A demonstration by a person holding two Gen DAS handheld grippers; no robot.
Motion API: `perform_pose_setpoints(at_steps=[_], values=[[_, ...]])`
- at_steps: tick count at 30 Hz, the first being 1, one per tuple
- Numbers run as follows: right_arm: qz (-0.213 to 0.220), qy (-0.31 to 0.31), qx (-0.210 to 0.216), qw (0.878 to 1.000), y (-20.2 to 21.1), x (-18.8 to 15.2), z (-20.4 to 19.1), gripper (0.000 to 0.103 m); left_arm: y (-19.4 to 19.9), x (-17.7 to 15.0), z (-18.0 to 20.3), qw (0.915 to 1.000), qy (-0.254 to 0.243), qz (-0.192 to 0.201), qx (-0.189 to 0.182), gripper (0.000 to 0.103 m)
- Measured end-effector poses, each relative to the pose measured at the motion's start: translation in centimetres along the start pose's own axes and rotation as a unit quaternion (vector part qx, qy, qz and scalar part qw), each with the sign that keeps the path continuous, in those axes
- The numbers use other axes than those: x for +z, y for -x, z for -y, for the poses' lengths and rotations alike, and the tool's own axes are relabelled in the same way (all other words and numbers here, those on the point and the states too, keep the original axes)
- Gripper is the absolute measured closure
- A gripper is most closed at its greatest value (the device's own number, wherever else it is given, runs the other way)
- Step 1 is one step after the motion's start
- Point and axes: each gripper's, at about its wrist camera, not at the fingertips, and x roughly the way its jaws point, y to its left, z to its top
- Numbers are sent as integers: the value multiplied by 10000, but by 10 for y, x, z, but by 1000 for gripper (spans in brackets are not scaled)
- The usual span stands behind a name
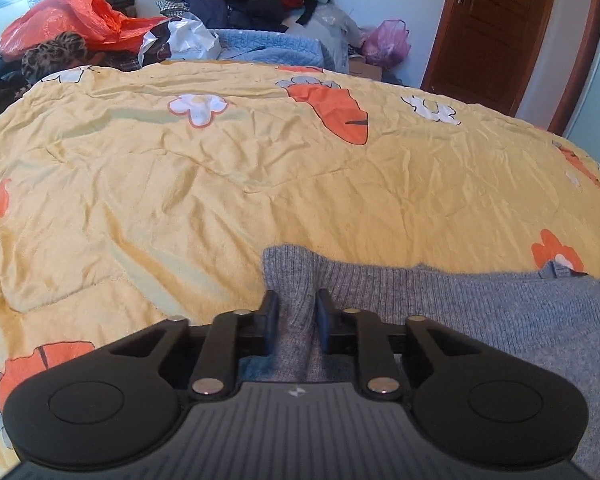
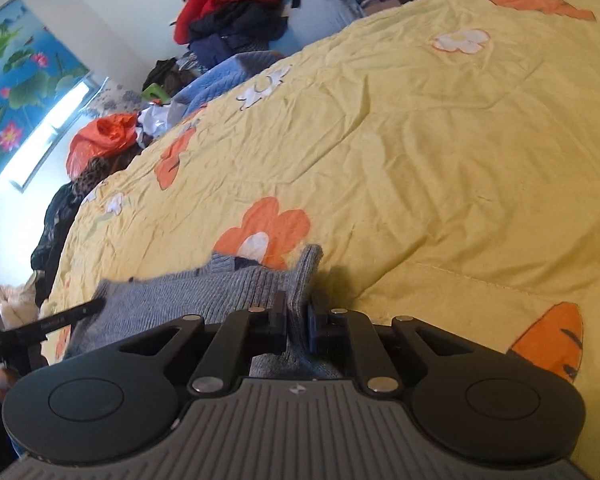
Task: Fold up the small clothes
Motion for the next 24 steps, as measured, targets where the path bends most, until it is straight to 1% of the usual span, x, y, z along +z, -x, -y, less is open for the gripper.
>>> perform_pose_setpoints(at_steps=[2,6,8,11,13,16,17,18,19,20,21,22,23,24], values=[[121,-14,-42,9999,2,4,0,89,1,0,-1,10000,-41,7,-1,90],[643,-298,-64,9975,13,17,8,90,1,1,-1,10000,-84,14,4,91],[636,-368,-162,9972,8,20,12,90,1,2,-1,10000,-47,28,15,91],[440,-258,-261,9984,-5,15,9,90,6,2,0,9999,-13,117,77,94],[544,-289,-73,9981,-1,13,2,90,16,4,-2,9996,37,240,139,94],[877,-379,238,9951,18,21,-6,90,40,8,-10,9984,73,535,160,94],[961,-412,305,9941,21,24,-7,90,42,9,-13,9981,66,577,197,94],[973,-415,316,9939,20,26,-6,90,41,8,-17,9982,74,546,255,94],[897,-367,228,9950,15,28,-6,90,34,7,-22,9984,113,435,335,94],[775,-328,106,9964,6,29,-5,90,27,5,-27,9983,204,317,434,94],[633,-312,-41,9975,-5,28,-2,90,24,3,-30,9982,298,244,459,94],[548,-313,-154,9979,-12,26,-1,90,26,1,-31,9981,347,249,441,95],[541,-316,-166,9979,-15,25,-2,90,32,0,-29,9980,304,343,428,95],[616,-323,-85,9975,-14,25,-4,90,38,0,-25,9978,191,473,434,95]])
